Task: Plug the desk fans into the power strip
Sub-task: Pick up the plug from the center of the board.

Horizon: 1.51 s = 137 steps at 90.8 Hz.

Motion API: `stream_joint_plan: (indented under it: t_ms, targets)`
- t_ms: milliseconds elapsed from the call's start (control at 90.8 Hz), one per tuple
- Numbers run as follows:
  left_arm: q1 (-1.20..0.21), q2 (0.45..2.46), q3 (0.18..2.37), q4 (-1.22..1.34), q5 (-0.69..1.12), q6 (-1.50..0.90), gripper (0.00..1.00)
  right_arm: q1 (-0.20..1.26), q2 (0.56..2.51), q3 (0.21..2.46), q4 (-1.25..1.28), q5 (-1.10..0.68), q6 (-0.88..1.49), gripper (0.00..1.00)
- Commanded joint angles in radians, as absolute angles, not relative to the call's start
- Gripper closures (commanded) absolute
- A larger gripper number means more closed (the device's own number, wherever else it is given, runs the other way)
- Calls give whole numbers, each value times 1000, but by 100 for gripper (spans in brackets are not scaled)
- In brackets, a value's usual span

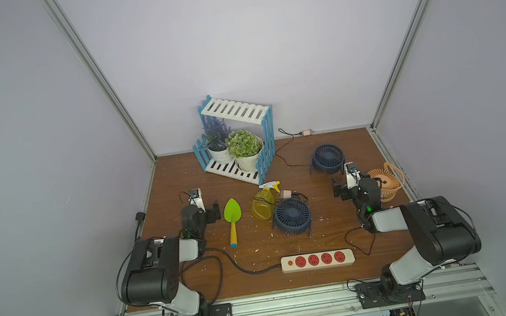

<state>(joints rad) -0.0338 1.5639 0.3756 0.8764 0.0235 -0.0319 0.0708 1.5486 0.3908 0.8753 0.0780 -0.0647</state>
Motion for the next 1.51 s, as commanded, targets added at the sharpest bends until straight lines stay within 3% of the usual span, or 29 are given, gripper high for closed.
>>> stream_joint_plan:
  t_ms: [0,561,661,881,980,1178,1343,1497]
  targets:
    - [-25,1553,365,893,37,-24,2,72,1546,393,879,74,-69,0]
    - [-10,1543,367,892,21,-47,1,73,1531,381,892,104,-53,0]
    - [-13,1424,348,811,10,-48,1,72,1385,371,793,167,-34,0]
    - [-93,1079,465,306,-36,-106,1,72,906,389,418,157,138,0]
    - [-139,1061,591,94,43,-167,1,73,802,489,166,12,190,0]
    - [-354,1093,743,-94,72,-261,1,119,1011,707,-151,-226,277,1]
    - [-468,1133,819,-164,86,-314,1,284,1280,862,-294,-164,212,4]
    - [-495,1134,796,-124,129,-395,1,320,1429,885,-258,-159,256,10]
